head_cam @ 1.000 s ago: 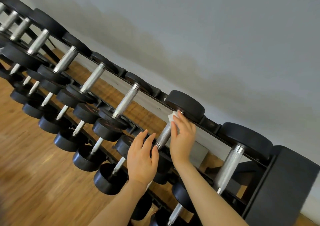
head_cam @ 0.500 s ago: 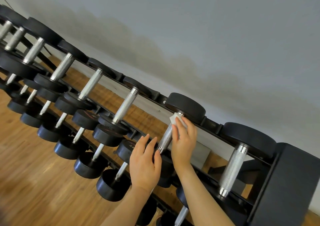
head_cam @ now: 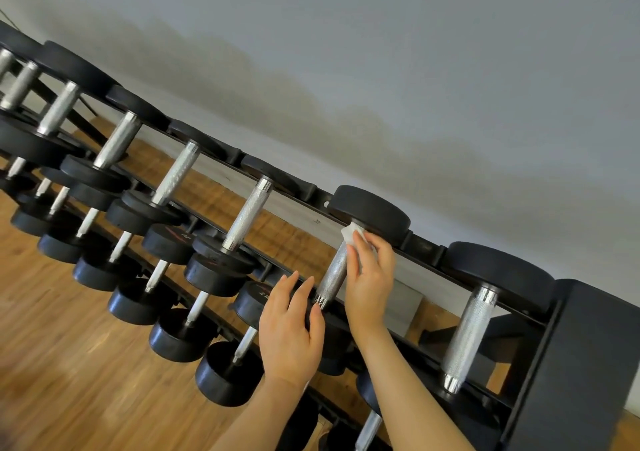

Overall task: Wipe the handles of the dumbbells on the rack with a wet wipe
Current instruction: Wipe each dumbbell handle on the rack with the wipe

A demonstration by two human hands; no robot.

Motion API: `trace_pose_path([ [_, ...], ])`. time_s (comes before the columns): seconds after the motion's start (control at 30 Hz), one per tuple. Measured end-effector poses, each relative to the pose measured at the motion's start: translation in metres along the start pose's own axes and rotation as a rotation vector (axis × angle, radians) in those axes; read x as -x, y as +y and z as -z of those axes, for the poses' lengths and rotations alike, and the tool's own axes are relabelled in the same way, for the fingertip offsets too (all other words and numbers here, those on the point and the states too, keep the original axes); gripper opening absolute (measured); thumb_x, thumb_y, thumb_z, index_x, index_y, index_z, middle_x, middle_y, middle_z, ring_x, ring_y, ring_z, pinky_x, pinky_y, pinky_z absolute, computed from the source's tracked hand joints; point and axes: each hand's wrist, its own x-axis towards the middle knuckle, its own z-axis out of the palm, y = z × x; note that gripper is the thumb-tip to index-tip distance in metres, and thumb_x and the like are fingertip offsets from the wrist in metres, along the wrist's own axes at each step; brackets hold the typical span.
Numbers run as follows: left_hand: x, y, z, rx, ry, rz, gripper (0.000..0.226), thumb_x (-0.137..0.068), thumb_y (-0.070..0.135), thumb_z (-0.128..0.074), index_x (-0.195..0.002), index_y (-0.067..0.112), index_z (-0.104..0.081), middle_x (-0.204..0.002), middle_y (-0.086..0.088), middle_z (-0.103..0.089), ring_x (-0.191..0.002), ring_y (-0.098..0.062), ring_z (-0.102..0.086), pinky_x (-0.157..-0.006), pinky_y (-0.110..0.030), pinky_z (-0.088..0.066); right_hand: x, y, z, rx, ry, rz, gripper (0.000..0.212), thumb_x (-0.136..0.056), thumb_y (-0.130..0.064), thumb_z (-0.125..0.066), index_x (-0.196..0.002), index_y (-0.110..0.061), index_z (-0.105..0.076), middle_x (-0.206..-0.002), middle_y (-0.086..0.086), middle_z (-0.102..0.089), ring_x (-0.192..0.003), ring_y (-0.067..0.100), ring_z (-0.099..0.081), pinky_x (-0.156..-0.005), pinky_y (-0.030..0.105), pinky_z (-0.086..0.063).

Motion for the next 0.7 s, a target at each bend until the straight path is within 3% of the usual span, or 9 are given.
trace_pose_path([
  [0.2, -0.001, 0.000, -0.001, 0.020, 0.021, -0.010, 0.045, -0.095, 0.034, -0.041, -0.128, 0.016, -0.064, -0.137, -0.004, -0.057, -0.132, -0.021, -0.047, -0.104, -0.035, -0.036, 0.011, 0.002, 0.007, 0.125, 0.003, 0.010, 0.029, -0.095, -0.026, -0.055, -0.115, -0.011, -0.069, -0.109, 0.006, -0.063, -0.103, 0.018, -0.052, -0.075, 0.035, -0.055],
  [0.4, 0.000, 0.002, 0.000, 0.018, 0.011, -0.003, 0.046, -0.095, 0.035, -0.040, -0.130, 0.017, -0.063, -0.138, -0.003, -0.057, -0.133, -0.020, -0.045, -0.106, -0.036, -0.035, -0.001, -0.006, 0.005, 0.072, 0.016, -0.073, 0.027, -0.088, -0.009, -0.069, -0.116, -0.006, -0.069, -0.113, 0.009, -0.061, -0.105, 0.019, -0.054, -0.082, 0.020, -0.047],
  [0.57, 0.000, 0.002, 0.001, 0.017, 0.007, 0.003, 0.046, -0.095, 0.036, -0.039, -0.129, 0.017, -0.063, -0.138, -0.003, -0.057, -0.133, -0.020, -0.046, -0.105, -0.035, -0.034, 0.016, -0.007, 0.010, 0.010, 0.017, -0.081, 0.029, -0.087, -0.007, -0.068, -0.116, -0.004, -0.066, -0.113, 0.009, -0.059, -0.107, 0.013, -0.053, -0.091, 0.003, -0.037],
  [0.7, -0.001, 0.003, 0.001, 0.018, 0.002, 0.006, 0.046, -0.095, 0.036, -0.039, -0.129, 0.017, -0.063, -0.137, -0.003, -0.058, -0.132, -0.021, -0.047, -0.106, -0.035, -0.033, 0.009, -0.009, 0.010, -0.049, 0.024, -0.133, 0.025, -0.090, -0.006, -0.065, -0.114, 0.000, -0.066, -0.113, 0.010, -0.060, -0.108, -0.001, -0.047, -0.092, 0.001, -0.035],
])
